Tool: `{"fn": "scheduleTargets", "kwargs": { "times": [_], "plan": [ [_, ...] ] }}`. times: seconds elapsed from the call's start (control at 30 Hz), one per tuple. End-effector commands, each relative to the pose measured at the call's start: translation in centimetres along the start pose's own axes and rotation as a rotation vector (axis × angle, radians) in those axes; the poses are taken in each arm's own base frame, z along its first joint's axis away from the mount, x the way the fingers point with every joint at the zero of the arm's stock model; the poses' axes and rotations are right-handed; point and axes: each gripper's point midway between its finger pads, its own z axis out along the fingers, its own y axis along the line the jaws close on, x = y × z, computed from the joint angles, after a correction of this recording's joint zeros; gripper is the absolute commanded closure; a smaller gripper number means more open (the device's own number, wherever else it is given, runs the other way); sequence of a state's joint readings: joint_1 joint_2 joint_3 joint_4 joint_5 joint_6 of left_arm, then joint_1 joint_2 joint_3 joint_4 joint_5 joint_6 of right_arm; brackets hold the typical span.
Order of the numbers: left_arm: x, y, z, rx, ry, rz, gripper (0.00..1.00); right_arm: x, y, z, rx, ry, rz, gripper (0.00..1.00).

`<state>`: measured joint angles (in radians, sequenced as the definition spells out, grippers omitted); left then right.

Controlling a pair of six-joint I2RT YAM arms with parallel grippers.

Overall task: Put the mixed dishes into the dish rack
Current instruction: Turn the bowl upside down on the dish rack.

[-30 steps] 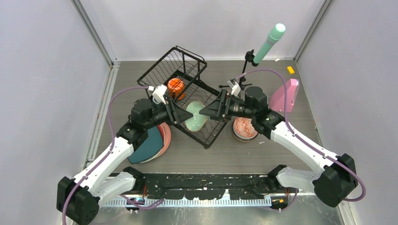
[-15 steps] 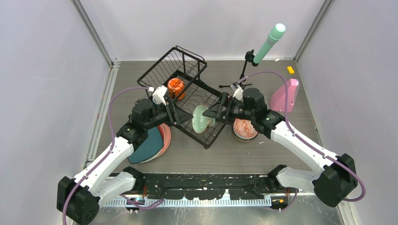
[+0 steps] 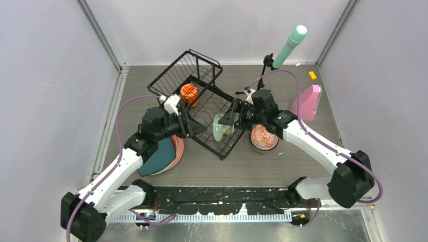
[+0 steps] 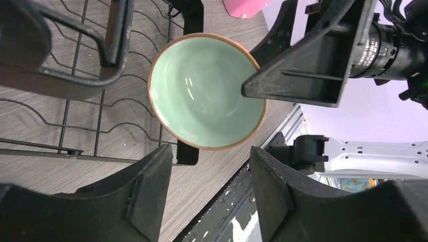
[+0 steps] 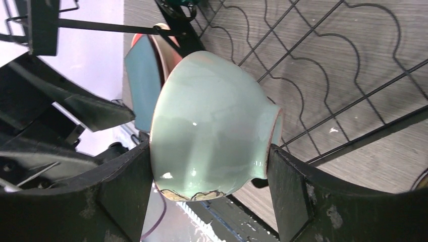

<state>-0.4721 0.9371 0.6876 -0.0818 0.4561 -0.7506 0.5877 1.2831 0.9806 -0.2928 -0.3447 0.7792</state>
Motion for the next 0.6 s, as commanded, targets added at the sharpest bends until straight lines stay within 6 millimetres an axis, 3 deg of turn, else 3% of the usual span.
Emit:
{"fn": "scheduleTargets", "kwargs": {
  "times": [0.0, 0.2, 0.57],
  "plan": [
    [-1.0, -1.2, -1.2, 0.015, -0.044, 0.054, 0.38, -3.1, 2.1, -0.3, -0.018, -0.079, -0.117, 0.52],
    [-1.6, -1.8, -2.9, 0.018, -0.115, 0.081, 0.33, -4.0, 0.1, 0.5, 0.113, -0.055, -0.208, 0.53],
    [-1.3, -0.5, -5.4, -0.074, -0.176, 0.115, 0.2, -5.5, -3.2, 1.3, 0.364, -0.04, -0.403, 0.54]
  ]
}}
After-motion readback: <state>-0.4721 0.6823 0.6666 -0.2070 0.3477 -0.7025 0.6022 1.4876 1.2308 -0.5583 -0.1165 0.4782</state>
